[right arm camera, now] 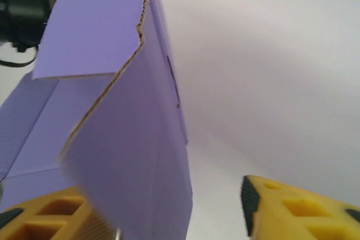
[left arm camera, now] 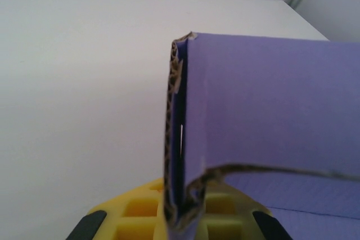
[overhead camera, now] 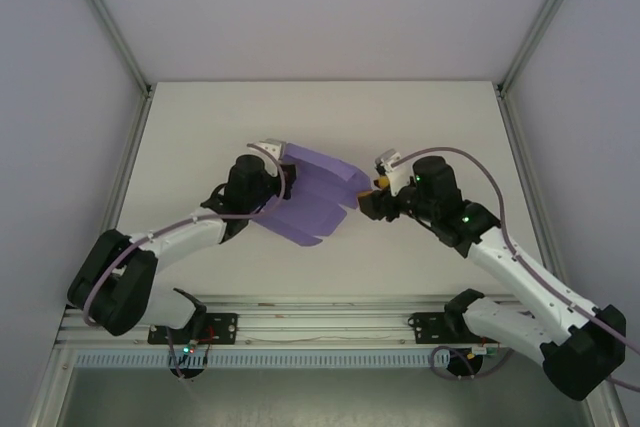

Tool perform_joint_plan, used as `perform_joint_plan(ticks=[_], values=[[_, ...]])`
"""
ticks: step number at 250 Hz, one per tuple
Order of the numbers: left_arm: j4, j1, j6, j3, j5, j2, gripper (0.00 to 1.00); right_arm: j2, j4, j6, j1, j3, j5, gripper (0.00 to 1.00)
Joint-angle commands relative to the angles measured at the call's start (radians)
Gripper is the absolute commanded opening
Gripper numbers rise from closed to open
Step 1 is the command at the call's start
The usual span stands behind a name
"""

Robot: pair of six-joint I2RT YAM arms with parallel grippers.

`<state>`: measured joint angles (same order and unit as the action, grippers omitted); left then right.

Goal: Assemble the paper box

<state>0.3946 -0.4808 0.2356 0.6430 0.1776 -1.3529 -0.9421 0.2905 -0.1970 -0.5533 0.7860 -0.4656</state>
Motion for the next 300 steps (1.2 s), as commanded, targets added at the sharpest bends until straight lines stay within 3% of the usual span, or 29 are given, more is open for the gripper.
perform_joint_plan(ticks=[1, 14, 40, 53, 120, 158, 243, 300], values=[[-0.041, -0.024, 0.046, -0.048, -0.127, 0.038, 0.0, 0.063, -0.083, 0.071, 0.002, -0.02, 0.093, 0.68], [-0.047, -0.039, 0.053, -0.064, -0.167, 0.051, 0.0, 0.079, -0.116, 0.109, 0.001, -0.024, 0.11, 0.79], [-0.092, -0.078, 0.049, -0.069, -0.266, 0.071, 0.0, 0.079, -0.165, 0.18, 0.0, -0.006, 0.129, 0.88], [-0.106, -0.095, 0.048, -0.071, -0.291, 0.081, 0.0, 0.059, -0.163, 0.185, 0.001, 0.009, 0.103, 1.0], [-0.134, -0.114, 0.134, -0.096, -0.346, 0.131, 0.0, -0.038, -0.136, 0.175, -0.006, 0.005, 0.126, 1.0], [-0.12, -0.141, 0.115, -0.104, -0.337, 0.146, 0.0, -0.09, -0.221, 0.197, -0.017, -0.03, 0.226, 1.0], [-0.146, -0.19, 0.08, -0.04, -0.415, 0.139, 0.0, -0.205, -0.336, 0.196, -0.091, -0.014, 0.309, 0.99], [-0.078, -0.265, 0.048, -0.027, -0.521, 0.062, 0.0, -0.296, -0.384, 0.353, -0.139, 0.012, 0.531, 1.0]])
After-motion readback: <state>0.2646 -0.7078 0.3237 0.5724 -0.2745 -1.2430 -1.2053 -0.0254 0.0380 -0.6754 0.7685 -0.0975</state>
